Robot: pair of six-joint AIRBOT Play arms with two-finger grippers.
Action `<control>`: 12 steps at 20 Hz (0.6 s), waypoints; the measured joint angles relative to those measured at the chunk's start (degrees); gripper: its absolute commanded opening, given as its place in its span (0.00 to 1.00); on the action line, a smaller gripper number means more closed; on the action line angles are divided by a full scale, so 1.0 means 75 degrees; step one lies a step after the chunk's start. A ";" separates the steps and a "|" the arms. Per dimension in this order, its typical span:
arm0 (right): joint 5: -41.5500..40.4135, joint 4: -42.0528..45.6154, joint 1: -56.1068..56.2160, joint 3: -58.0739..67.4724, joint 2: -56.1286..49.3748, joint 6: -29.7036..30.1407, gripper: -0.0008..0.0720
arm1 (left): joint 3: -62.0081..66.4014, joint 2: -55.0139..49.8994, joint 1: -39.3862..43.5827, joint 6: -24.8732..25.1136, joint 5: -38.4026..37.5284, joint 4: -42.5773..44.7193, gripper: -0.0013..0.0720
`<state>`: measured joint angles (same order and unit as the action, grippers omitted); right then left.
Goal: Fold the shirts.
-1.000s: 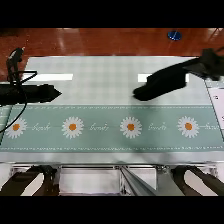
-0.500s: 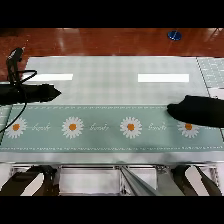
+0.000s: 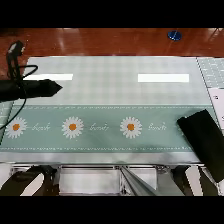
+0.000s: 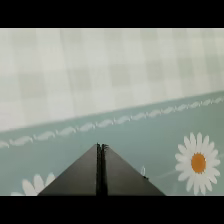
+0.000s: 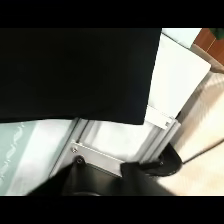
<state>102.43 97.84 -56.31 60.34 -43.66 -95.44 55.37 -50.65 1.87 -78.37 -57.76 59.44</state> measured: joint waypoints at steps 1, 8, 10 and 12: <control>-0.0058 -0.0204 0.0082 0.0245 -0.0152 -0.0003 0.10 | 0.0361 -0.0140 0.0012 0.0146 0.0087 0.0017 0.05; -0.2273 -0.3177 0.3786 0.1912 -0.1612 0.0125 0.04 | 0.4229 -0.2288 0.1128 0.0592 -0.0210 0.0044 0.05; -0.2885 -0.2821 0.5214 0.2043 -0.2078 0.0143 0.04 | 0.4433 -0.2760 0.1317 0.0367 -0.0583 0.0274 0.05; -0.3217 -0.2186 0.6295 0.2107 -0.2585 0.0119 0.04 | 0.4144 -0.3098 0.1349 0.0047 -0.0901 0.0659 0.05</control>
<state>78.30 81.45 -9.10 76.14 -63.05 -94.54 86.46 -73.89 11.99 -78.02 -64.51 64.38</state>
